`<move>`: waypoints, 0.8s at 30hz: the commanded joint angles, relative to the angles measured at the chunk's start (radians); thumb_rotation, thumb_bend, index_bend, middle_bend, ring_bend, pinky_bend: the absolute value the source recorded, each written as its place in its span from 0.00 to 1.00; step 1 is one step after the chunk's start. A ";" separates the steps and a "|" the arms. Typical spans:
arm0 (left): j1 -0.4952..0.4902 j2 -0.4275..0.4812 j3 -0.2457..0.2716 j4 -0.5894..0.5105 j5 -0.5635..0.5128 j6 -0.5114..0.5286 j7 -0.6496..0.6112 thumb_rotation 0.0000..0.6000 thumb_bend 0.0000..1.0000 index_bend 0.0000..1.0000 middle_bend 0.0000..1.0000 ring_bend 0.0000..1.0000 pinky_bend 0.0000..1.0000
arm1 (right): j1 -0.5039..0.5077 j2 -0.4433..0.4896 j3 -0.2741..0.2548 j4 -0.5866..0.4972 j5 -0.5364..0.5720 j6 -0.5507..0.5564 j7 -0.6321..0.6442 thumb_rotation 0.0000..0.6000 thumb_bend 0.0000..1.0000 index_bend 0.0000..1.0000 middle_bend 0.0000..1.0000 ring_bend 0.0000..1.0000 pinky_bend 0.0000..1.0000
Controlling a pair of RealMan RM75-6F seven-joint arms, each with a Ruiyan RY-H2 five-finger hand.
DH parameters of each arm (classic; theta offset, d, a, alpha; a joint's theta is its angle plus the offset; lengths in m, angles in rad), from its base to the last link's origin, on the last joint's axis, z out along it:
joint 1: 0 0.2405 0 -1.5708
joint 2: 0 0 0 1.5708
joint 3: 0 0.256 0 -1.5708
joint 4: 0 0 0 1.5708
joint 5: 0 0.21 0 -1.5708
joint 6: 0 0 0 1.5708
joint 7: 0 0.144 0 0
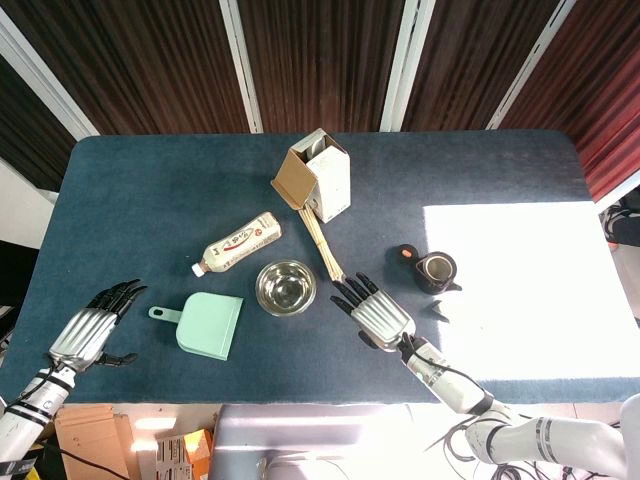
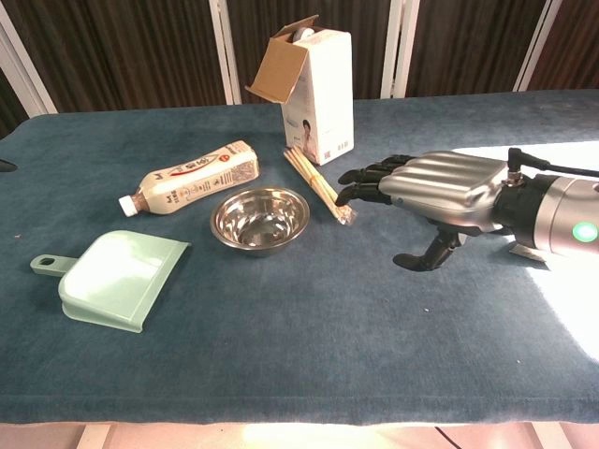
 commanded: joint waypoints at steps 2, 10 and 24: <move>0.003 0.003 0.008 -0.005 0.001 0.002 0.016 1.00 0.00 0.00 0.00 0.00 0.13 | 0.001 0.007 -0.011 -0.005 0.006 0.015 -0.004 1.00 0.30 0.14 0.00 0.00 0.00; 0.108 0.032 0.069 -0.027 0.091 0.186 0.114 1.00 0.00 0.00 0.00 0.00 0.13 | -0.090 0.155 -0.089 -0.063 -0.142 0.164 0.114 1.00 0.30 0.17 0.00 0.00 0.00; 0.384 -0.187 0.160 0.390 0.236 0.597 -0.012 1.00 0.00 0.00 0.01 0.00 0.13 | -0.314 0.257 -0.226 0.346 -0.255 0.365 0.571 1.00 0.30 0.36 0.00 0.00 0.00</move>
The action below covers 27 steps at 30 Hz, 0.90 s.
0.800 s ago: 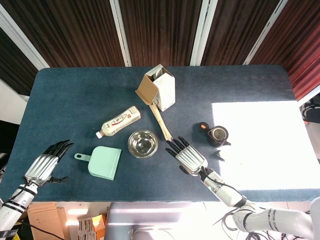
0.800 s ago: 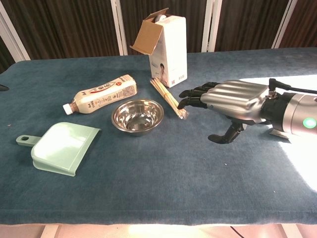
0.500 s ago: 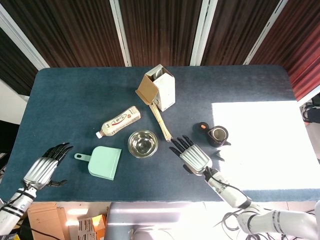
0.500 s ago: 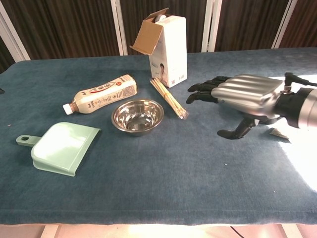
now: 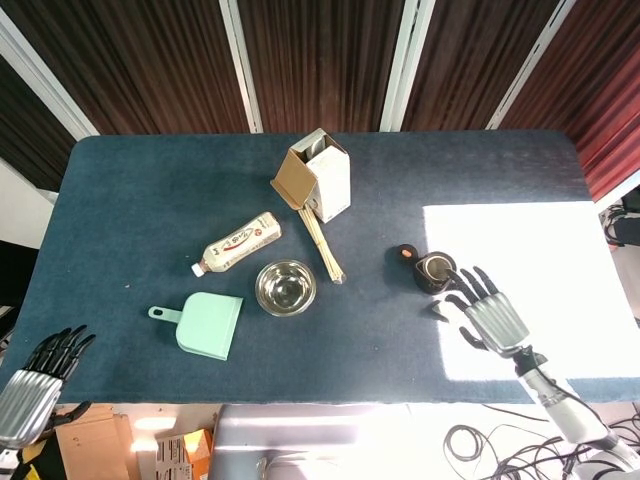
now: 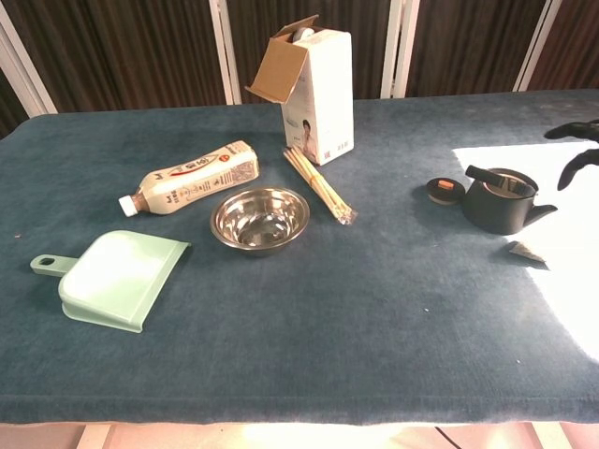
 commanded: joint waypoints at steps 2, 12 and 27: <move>0.076 -0.128 0.006 0.183 0.010 0.075 -0.088 1.00 0.00 0.00 0.01 0.00 0.13 | -0.058 -0.040 -0.030 0.213 0.017 -0.019 0.120 1.00 0.30 0.37 0.00 0.00 0.00; 0.075 -0.174 -0.010 0.253 -0.004 0.060 -0.108 1.00 0.00 0.00 0.01 0.00 0.13 | -0.061 -0.161 -0.034 0.465 0.007 -0.100 0.267 1.00 0.30 0.43 0.00 0.00 0.00; 0.074 -0.173 -0.026 0.252 -0.035 0.031 -0.109 1.00 0.00 0.00 0.01 0.00 0.13 | -0.036 -0.244 -0.031 0.586 -0.044 -0.116 0.320 1.00 0.30 0.49 0.00 0.00 0.00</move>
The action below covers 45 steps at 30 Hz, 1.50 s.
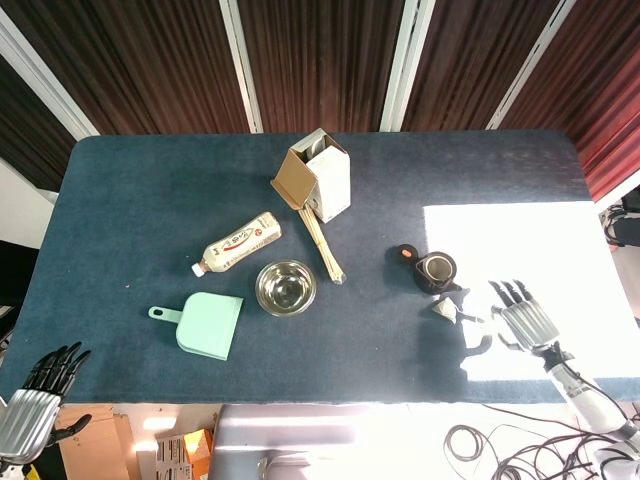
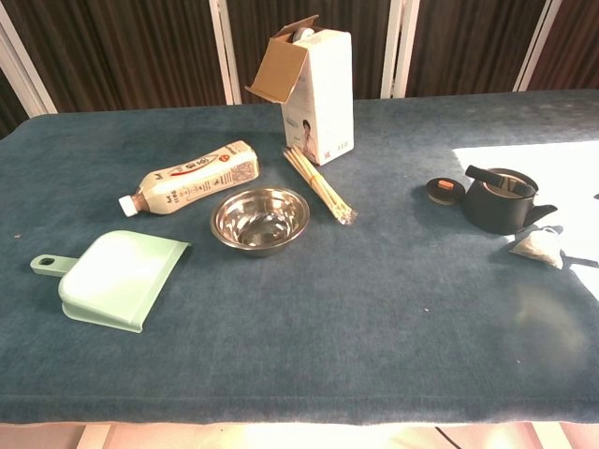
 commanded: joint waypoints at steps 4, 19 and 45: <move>0.002 -0.003 -0.008 0.007 -0.015 -0.011 -0.005 1.00 0.00 0.00 0.01 0.00 0.13 | 0.008 -0.006 0.005 -0.004 -0.003 -0.011 -0.009 1.00 0.30 0.50 0.00 0.00 0.00; 0.002 -0.002 -0.009 0.013 -0.013 -0.010 -0.015 1.00 0.00 0.00 0.01 0.00 0.13 | 0.016 -0.013 0.016 -0.020 0.006 -0.044 -0.044 1.00 0.30 0.52 0.00 0.00 0.00; 0.008 0.001 -0.011 0.018 -0.013 -0.002 -0.023 1.00 0.00 0.00 0.01 0.00 0.13 | 0.019 -0.033 0.022 -0.012 0.007 -0.057 -0.059 1.00 0.33 0.56 0.01 0.00 0.00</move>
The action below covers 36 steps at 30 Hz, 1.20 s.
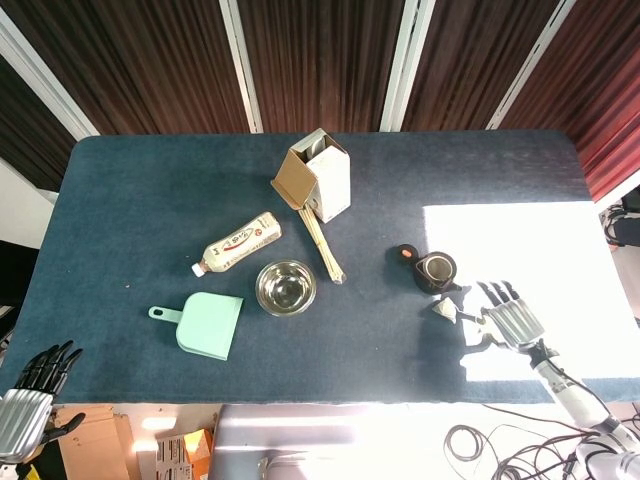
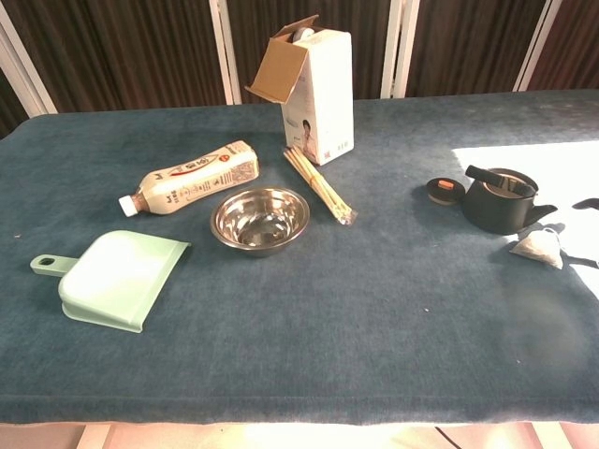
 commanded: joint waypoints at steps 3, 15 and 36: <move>0.000 0.000 0.000 0.001 0.000 0.000 -0.002 1.00 0.00 0.00 0.01 0.00 0.13 | 0.000 0.000 0.000 -0.001 0.000 -0.001 -0.001 1.00 0.36 0.57 0.01 0.00 0.00; 0.000 0.003 -0.001 -0.002 -0.001 -0.004 -0.002 1.00 0.00 0.00 0.01 0.00 0.13 | 0.003 -0.008 0.002 0.005 -0.002 -0.002 0.009 1.00 0.43 0.61 0.02 0.00 0.00; -0.004 0.020 -0.006 -0.033 0.007 0.009 0.021 1.00 0.00 0.00 0.01 0.00 0.13 | -0.011 0.092 0.029 -0.134 -0.050 0.186 0.041 1.00 0.55 0.68 0.02 0.00 0.00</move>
